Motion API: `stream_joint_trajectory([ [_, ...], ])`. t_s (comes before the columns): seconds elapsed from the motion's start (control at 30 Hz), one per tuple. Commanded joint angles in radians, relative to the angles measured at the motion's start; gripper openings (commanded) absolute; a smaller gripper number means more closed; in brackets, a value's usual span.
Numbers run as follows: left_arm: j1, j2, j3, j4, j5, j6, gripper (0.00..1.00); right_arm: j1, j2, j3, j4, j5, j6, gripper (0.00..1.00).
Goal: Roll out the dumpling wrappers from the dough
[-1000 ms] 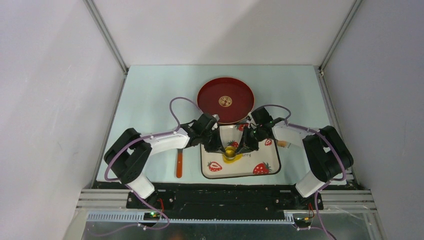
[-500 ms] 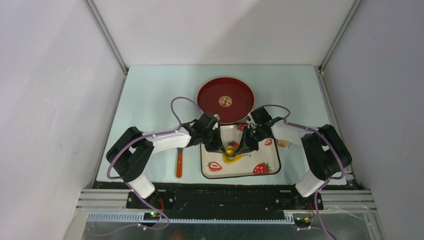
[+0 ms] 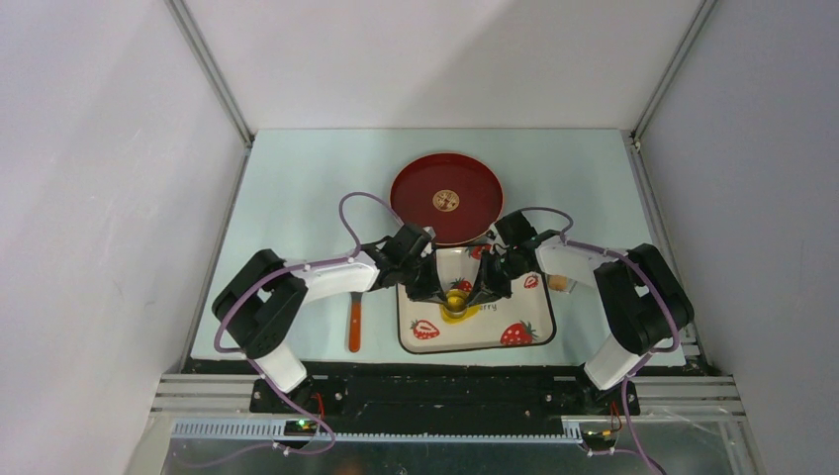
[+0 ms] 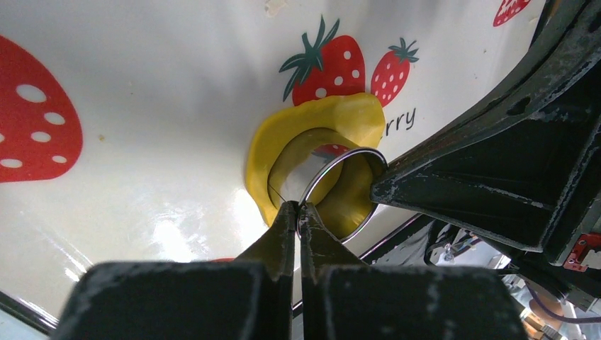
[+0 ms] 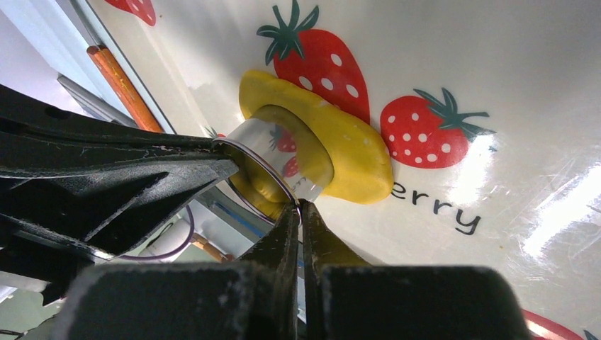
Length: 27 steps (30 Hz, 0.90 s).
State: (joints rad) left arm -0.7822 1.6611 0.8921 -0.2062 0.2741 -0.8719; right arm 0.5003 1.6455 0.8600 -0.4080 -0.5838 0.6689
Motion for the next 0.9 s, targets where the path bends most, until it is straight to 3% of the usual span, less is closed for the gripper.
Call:
stream_joint_trajectory([
  [0.0,-0.029,0.073,-0.024,0.006,-0.030,-0.023,0.00,0.011,0.040,-0.011,0.001,0.134,-0.018,0.00],
  [0.87,-0.022,0.117,-0.085,0.035,-0.045,-0.074,0.00,-0.003,0.128,-0.041,0.025,0.174,-0.012,0.00],
])
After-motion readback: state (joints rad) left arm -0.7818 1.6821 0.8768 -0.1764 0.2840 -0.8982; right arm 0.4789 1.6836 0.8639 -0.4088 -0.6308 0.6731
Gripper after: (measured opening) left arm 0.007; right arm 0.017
